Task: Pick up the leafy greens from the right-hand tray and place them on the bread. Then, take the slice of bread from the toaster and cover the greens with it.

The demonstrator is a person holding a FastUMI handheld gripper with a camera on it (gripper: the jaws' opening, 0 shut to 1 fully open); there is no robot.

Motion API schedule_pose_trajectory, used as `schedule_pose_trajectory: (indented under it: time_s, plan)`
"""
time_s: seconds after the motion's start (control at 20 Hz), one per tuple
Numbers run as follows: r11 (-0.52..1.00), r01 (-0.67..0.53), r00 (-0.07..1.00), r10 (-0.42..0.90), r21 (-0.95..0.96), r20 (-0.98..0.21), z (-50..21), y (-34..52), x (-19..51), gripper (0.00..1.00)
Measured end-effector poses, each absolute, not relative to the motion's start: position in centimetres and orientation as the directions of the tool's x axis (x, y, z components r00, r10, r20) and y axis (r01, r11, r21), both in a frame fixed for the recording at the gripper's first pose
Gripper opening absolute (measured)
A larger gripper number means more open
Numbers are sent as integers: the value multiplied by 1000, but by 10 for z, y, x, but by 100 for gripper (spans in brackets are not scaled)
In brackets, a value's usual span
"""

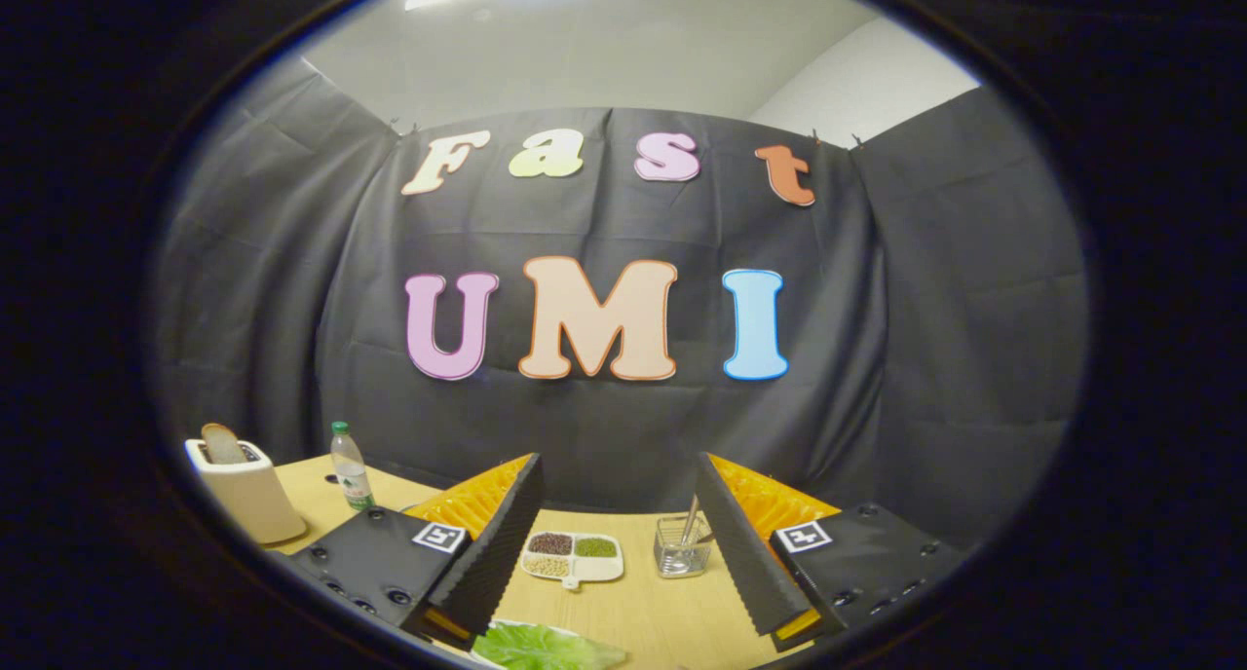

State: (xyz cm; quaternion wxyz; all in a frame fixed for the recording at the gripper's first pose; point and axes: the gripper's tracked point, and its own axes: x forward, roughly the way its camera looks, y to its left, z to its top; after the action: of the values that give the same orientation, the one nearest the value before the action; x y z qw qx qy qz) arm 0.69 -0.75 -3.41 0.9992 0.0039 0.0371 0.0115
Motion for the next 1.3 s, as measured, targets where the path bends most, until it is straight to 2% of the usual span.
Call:
schedule_pose_trajectory:
  time_s: [0.6, 0.95, 1.3]
  plan:
    - [994, -87, 929, 106, 68, -355, -151, -20, 11, 99]
    - [981, -165, 817, 194, 102, -543, -239, -14, -15, 99]
    - [967, -212, 692, 251, 142, -677, -300, -13, -40, 99]
